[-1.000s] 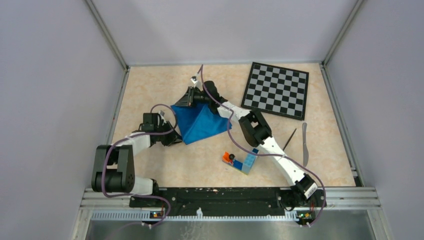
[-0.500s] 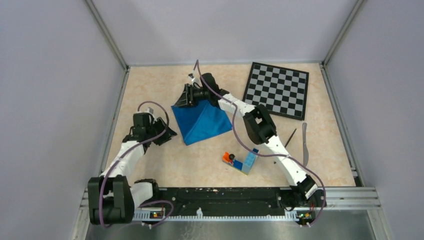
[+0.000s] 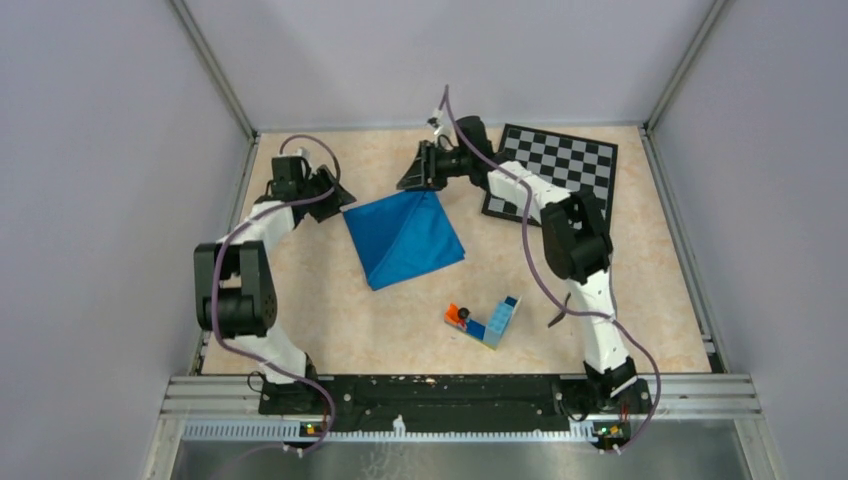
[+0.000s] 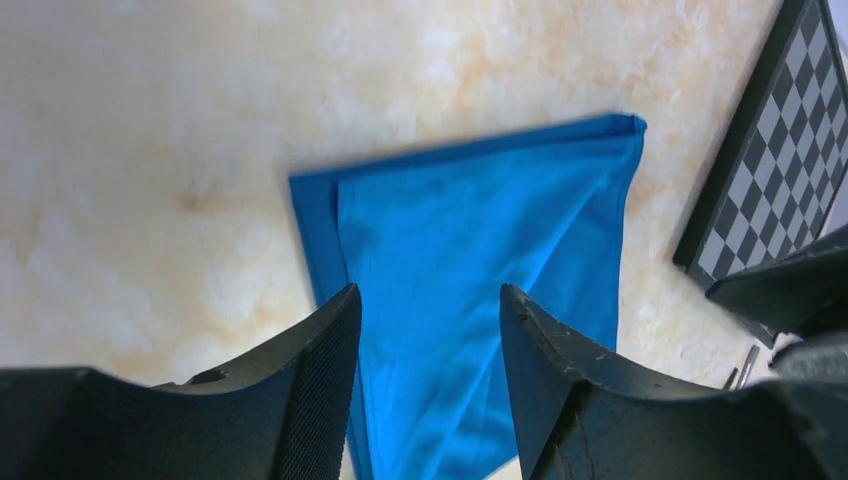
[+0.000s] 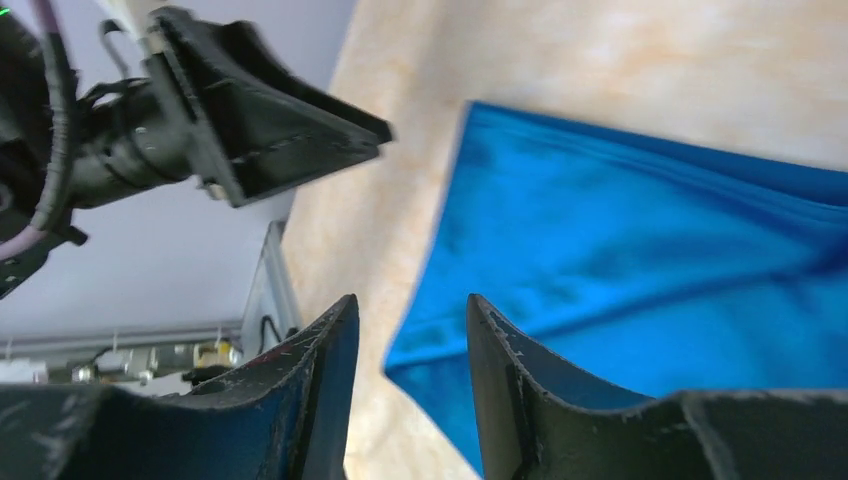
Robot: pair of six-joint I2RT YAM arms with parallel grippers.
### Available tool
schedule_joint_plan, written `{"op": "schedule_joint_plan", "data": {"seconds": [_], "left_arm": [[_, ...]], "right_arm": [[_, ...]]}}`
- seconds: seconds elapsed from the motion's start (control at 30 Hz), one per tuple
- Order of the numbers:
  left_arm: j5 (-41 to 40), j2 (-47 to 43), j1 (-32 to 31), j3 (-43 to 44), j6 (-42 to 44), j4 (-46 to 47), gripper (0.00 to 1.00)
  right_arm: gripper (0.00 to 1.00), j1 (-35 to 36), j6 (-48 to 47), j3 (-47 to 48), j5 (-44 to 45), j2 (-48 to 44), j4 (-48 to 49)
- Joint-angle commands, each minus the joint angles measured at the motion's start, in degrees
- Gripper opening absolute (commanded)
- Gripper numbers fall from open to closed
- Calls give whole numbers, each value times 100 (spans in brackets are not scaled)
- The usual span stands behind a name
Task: Fold the napkin into a case and place the utensils inside
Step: Smooth out the top corner of the smaller rectangle-folded napkin at the center of the board.
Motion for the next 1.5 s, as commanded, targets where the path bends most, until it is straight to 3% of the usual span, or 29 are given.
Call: {"op": "schedule_joint_plan", "data": {"seconds": [0.0, 0.33, 0.67, 0.8, 1.13, 1.47], "left_arm": [[158, 800, 33, 803, 411, -35, 57], [68, 1810, 22, 1520, 742, -151, 39], [-94, 2097, -3, 1609, 774, -351, 36], [-67, 2089, -61, 1577, 799, -298, 33], [-160, 1787, -66, 1479, 845, -257, 1], [-408, 1209, -57, 883, 730, -95, 0]], "right_arm": [[44, -623, -101, -80, -107, 310, 176], [39, -772, 23, -305, -310, 493, 623], [37, -773, 222, -706, -365, 425, 1051], [36, -776, 261, -771, -381, 404, 1119], [34, -739, 259, -954, -399, 274, 1190], [36, -237, 149, -1408, -187, -66, 1235]]}}
